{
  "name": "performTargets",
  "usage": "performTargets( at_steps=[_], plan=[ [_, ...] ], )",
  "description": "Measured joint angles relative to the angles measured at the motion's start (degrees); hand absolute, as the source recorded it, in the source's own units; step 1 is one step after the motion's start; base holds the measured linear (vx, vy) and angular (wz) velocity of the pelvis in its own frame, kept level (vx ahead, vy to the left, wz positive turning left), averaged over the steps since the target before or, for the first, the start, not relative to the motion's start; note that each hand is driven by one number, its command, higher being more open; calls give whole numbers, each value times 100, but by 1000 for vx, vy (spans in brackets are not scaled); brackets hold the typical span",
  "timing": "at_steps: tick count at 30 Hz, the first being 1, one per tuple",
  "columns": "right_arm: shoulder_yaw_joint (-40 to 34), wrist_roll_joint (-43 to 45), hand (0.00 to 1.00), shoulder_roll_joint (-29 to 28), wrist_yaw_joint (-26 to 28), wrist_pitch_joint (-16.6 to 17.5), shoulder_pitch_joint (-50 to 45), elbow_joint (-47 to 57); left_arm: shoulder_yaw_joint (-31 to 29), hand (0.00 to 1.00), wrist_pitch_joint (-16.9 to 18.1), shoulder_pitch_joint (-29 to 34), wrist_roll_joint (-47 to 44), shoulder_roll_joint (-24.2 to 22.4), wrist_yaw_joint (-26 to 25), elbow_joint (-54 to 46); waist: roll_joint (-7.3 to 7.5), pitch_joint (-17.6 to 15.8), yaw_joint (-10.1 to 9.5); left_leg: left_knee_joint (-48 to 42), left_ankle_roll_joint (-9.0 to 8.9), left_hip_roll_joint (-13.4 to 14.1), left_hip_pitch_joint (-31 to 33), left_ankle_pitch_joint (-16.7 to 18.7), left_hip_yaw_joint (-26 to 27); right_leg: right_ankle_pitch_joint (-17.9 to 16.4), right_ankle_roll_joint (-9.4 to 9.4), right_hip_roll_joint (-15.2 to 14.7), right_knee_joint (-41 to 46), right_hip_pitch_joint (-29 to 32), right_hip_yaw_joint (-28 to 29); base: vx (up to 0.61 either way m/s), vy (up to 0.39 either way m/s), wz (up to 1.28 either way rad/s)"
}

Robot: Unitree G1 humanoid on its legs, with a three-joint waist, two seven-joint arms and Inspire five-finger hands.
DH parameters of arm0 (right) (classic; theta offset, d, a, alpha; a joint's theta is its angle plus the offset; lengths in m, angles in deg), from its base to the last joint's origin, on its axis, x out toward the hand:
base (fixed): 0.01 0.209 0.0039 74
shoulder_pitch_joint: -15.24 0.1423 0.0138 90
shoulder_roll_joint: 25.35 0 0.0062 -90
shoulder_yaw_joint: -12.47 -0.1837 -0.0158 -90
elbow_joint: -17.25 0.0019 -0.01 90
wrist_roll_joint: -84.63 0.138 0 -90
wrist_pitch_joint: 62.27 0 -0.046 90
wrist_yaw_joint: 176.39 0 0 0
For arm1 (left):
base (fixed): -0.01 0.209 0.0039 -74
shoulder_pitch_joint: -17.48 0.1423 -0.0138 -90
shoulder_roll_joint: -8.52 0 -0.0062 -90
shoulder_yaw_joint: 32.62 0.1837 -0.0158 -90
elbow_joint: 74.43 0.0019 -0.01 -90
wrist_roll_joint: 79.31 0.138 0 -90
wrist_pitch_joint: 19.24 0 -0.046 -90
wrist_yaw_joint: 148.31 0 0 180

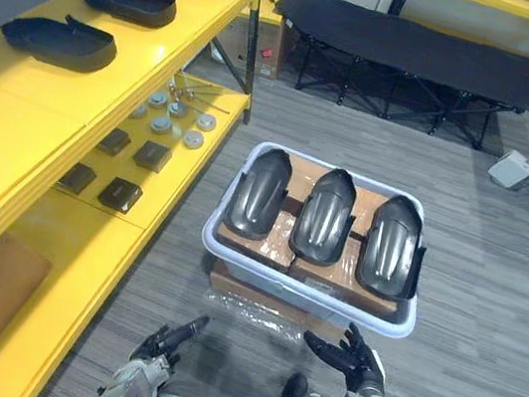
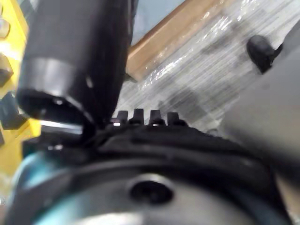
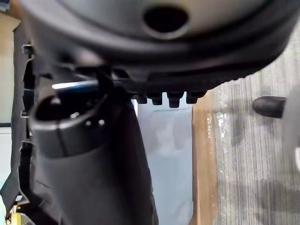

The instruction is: Walk over and take three plastic housings, then place them on the shelf

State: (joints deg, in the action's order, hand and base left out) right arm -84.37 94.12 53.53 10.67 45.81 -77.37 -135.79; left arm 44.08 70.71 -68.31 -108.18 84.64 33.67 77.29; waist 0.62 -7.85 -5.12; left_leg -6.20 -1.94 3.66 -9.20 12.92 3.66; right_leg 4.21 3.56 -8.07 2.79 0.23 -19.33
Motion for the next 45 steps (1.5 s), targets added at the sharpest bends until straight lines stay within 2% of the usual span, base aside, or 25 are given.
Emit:
performTargets(
  at_steps=[1,3,5,13,18,21,24,27,31,33,34,36,37,38,41,45],
  plan=[
    [115,-14,100,19,16,-37,-19,32,-111,100,7,80,-2,12,-2,29,-11,31,-25,23,-7,1,-25,-20,98,76,22,39,-174,-66,107,102,-24,-47],
    [538,-161,100,-43,255,-128,-102,256,-433,100,5,164,-18,141,-80,176,199,68,-7,27,5,-65,31,-9,233,351,74,105,-714,-190,219,68,7,-32],
    [750,-254,100,-63,458,-229,-137,259,-590,100,17,226,19,167,-112,204,261,31,21,23,7,-99,26,2,292,376,96,92,-734,-170,252,12,27,-16],
    [988,-497,100,41,758,-285,-334,430,-731,100,208,198,32,97,-170,310,223,3,93,8,12,-136,47,35,275,384,112,26,-766,-162,224,-4,7,0],
    [1198,-701,100,89,802,-62,-327,508,-697,100,282,188,36,77,-166,309,193,-18,154,33,-16,-121,56,52,249,392,123,25,-771,-154,198,-36,-13,2],
    [1329,-863,100,137,996,248,-335,586,-688,100,302,187,45,63,-174,307,160,-59,198,37,-35,-108,64,63,257,401,137,33,-773,-135,203,-45,-17,-3],
    [2052,-866,100,355,1203,297,-595,1477,-673,100,306,167,203,63,-221,299,137,-80,219,42,-38,-88,72,65,270,401,136,52,-775,-117,220,-20,-11,-2],
    [2717,-844,100,520,1509,295,-1052,2983,-566,100,349,161,238,110,-321,298,161,-93,228,45,-49,-58,78,72,298,400,136,87,-775,-88,247,-2,-14,-6],
    [3144,-403,100,656,1725,204,-1208,4857,-498,100,356,161,247,194,-333,299,239,-107,246,44,-49,-41,76,72,390,407,130,119,-774,-33,352,-1,-5,-11],
    [3073,27,100,642,1569,33,-1187,5907,-498,100,383,167,248,231,-332,299,251,-99,253,37,-49,-48,63,72,412,410,133,121,-774,-32,393,-4,1,-9],
    [2934,190,100,608,1293,-116,-1076,6510,-497,100,433,184,248,233,-332,294,262,-92,254,28,-49,-56,56,71,429,413,137,128,-774,-31,402,-13,-5,-7],
    [2565,329,100,531,889,-441,-827,6946,-467,100,568,235,248,236,-340,283,272,-83,266,10,-48,-77,44,71,451,419,145,131,-773,-33,431,-16,-5,-7],
    [2348,321,100,522,661,-649,-658,6981,-424,100,660,274,252,237,-351,251,276,-80,272,-10,-48,-91,41,71,462,422,149,121,-773,-37,443,-22,6,-7],
    [1941,259,100,527,233,-1019,-508,6887,-270,100,814,349,256,241,-426,123,316,-55,248,-71,-48,-110,54,71,495,430,157,104,-773,-44,474,-23,9,-6],
    [992,255,100,631,-356,-1518,-454,6334,32,100,1063,536,271,231,-499,-327,327,-53,236,-92,-46,-131,78,73,537,441,159,82,-770,-23,487,-16,5,-3],
    [-118,264,100,887,-971,-1689,-396,5784,286,100,1143,542,274,237,-505,-928,269,-204,286,-192,20,-136,321,116,565,523,131,72,-739,200,535,-42,-2,-7]
  ],
)
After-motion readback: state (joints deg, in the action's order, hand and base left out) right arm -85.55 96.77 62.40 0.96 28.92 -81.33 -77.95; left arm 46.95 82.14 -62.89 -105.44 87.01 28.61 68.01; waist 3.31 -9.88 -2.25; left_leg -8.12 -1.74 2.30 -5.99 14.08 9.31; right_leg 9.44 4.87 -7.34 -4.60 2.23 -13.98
